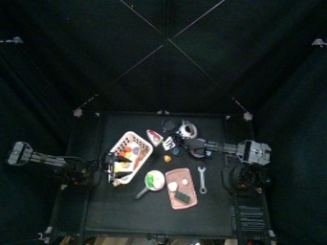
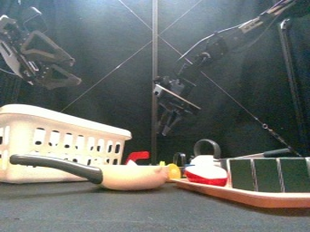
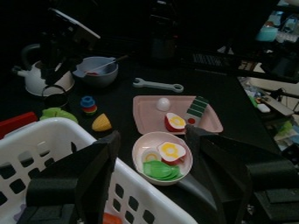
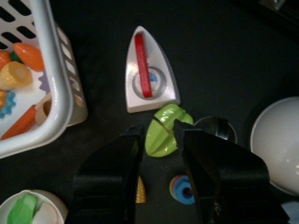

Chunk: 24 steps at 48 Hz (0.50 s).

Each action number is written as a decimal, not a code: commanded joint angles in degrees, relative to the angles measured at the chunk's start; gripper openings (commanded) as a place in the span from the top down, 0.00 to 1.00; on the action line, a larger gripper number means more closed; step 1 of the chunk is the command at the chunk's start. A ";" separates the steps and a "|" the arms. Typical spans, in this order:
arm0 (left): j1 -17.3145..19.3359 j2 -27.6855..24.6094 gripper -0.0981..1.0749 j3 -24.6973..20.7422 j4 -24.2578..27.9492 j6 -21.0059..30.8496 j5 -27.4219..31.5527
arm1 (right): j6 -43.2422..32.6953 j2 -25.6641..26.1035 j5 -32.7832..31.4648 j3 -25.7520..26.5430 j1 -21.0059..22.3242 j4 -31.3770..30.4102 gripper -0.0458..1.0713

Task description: Grab cookie cutter

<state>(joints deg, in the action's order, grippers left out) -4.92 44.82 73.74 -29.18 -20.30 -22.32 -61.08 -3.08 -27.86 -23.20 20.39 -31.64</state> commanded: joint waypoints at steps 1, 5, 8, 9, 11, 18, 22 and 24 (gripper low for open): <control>0.18 -0.09 0.10 -0.70 0.18 -0.09 0.00 | -3.25 3.52 0.26 -1.49 -0.09 -2.64 0.31; 0.18 -0.18 0.10 -0.62 0.18 0.00 0.18 | -6.94 4.57 0.18 -3.25 -0.35 -5.27 0.31; 0.09 -0.09 0.10 -0.79 0.18 0.00 0.44 | -9.40 5.01 0.00 -4.04 -0.53 -6.94 0.31; 0.18 -0.09 0.10 -0.79 0.18 -0.09 0.53 | -10.11 5.10 -0.09 -4.22 -0.53 -7.47 0.31; 0.18 -0.09 0.10 -0.88 0.26 -0.09 0.70 | -11.43 5.10 -0.18 -4.48 -0.70 -8.53 0.31; 0.44 -0.09 0.10 -1.32 0.09 -0.09 0.62 | -15.21 4.66 -1.32 -5.36 -2.37 -11.51 0.31; 0.35 -0.18 0.10 -1.23 0.09 0.00 0.62 | -16.52 4.22 -2.37 -5.62 -3.34 -12.83 0.31; 0.35 -0.18 0.10 -1.14 0.09 0.00 0.62 | -16.79 3.78 -2.90 -5.62 -3.34 -13.18 0.31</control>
<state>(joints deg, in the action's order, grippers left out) -4.75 44.82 73.65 -29.18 -20.30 -21.45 -77.43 0.00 -30.06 -29.36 17.75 -43.86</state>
